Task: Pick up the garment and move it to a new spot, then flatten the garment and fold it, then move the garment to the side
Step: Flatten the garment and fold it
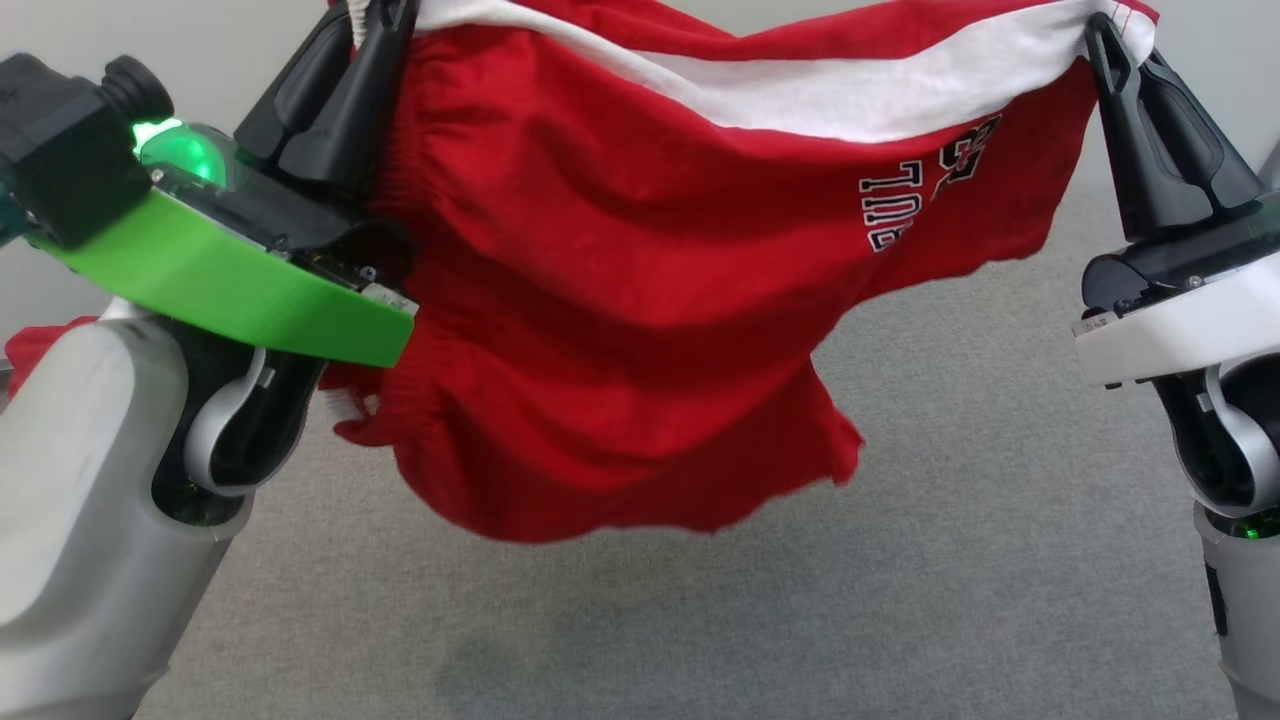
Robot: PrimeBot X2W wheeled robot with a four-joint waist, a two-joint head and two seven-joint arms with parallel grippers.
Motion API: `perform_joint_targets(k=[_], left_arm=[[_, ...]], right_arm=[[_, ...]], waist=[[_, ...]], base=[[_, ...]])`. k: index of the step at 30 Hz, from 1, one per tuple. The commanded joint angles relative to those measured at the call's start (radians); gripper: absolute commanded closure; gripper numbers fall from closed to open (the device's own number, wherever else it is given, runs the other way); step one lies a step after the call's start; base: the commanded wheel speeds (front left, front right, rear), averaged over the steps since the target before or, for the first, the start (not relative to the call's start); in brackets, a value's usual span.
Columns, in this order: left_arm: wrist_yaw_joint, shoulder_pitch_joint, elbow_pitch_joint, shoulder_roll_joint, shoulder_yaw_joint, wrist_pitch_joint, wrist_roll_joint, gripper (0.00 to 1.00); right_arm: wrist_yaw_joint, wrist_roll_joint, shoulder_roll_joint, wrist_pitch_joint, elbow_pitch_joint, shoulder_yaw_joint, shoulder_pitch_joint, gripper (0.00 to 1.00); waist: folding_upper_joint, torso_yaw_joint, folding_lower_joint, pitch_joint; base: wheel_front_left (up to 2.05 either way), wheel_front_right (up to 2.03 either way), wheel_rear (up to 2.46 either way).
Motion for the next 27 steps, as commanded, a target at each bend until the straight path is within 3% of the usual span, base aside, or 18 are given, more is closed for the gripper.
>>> perform_joint_targets(k=[1,7,14,22,27], left_arm=[[0.004,-0.021,0.002,0.009,-0.003,0.016,0.005,1.0],[0.0,-0.077,0.063,-0.016,-0.017,0.064,-0.024,1.0],[-0.033,-0.247,0.243,-0.048,-0.013,0.072,0.007,1.0],[-0.068,-0.532,0.483,-0.165,0.013,-0.104,0.097,1.0],[-0.095,-0.564,0.614,-0.222,0.02,-0.2,0.081,1.0]], right_arm=[[-0.001,0.004,-0.004,0.021,-0.015,-0.003,-0.018,1.0],[-0.001,0.026,0.009,0.078,0.032,0.008,-0.064,1.0],[-0.001,0.008,0.007,0.003,0.289,0.017,-0.31,1.0],[-0.001,-0.102,0.063,-0.202,0.587,0.027,-0.713,1.0],[-0.001,-0.14,0.094,-0.3,0.727,0.029,-0.775,1.0]], waist=[[0.0,-0.007,0.0,0.009],[0.0,-0.018,0.0,0.081],[0.0,-0.04,0.0,0.282],[0.0,-0.078,0.0,0.487],[0.0,-0.091,0.0,0.56]], base=[[0.0,0.0,0.0],[0.0,0.0,0.0],[0.0,0.0,0.0],[0.0,0.0,0.0],[0.0,0.0,0.0]])
